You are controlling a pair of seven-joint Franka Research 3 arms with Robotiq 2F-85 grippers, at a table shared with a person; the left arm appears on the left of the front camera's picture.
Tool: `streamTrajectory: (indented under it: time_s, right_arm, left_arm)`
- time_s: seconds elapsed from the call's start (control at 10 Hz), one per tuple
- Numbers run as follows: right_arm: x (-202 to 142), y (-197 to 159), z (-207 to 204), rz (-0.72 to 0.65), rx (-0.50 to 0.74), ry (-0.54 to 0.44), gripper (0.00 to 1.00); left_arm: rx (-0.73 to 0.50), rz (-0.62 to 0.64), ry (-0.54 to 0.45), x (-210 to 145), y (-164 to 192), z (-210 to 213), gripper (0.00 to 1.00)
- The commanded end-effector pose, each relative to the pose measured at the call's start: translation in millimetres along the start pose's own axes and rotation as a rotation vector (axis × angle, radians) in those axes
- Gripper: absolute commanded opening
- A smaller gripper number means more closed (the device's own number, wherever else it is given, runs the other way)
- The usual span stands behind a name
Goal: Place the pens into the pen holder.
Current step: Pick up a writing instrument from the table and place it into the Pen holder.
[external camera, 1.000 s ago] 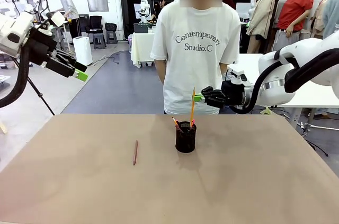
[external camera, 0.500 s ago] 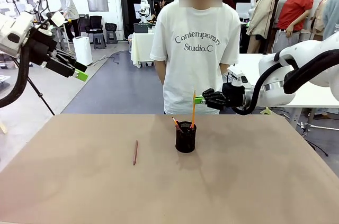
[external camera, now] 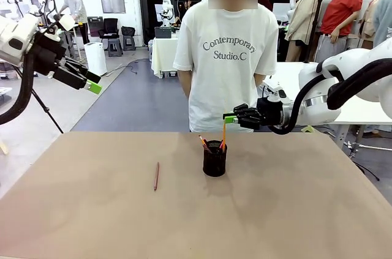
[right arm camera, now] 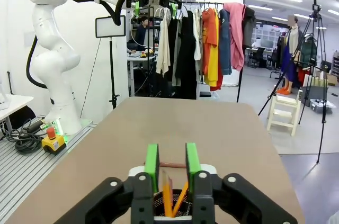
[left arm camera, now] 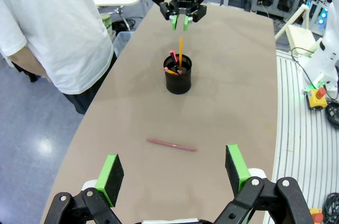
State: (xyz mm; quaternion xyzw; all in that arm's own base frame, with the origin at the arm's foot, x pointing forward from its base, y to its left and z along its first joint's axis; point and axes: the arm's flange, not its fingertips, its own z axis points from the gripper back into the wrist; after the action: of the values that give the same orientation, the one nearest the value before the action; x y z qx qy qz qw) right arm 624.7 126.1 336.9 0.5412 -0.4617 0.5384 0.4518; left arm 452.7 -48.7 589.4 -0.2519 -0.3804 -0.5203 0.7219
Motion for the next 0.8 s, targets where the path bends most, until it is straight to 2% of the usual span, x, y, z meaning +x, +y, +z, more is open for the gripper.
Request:
streamTrajectory:
  time_s: [0.0,0.1,0.4,0.7]
  right_arm:
    - [3,-7,0,0.034,0.022,0.027,0.79]
    - [3,-7,0,0.036,0.023,0.029,0.98]
    - [5,-5,1,0.039,0.029,0.039,1.00]
    - [16,-2,3,0.023,-0.014,0.104,1.00]
  left_arm:
    - [0.004,-0.002,-0.003,1,0,0,1.00]
    - [0.004,-0.002,-0.003,1,0,0,1.00]
    - [0.004,-0.002,-0.003,1,0,0,1.00]
    - [0.004,-0.002,-0.003,1,0,0,1.00]
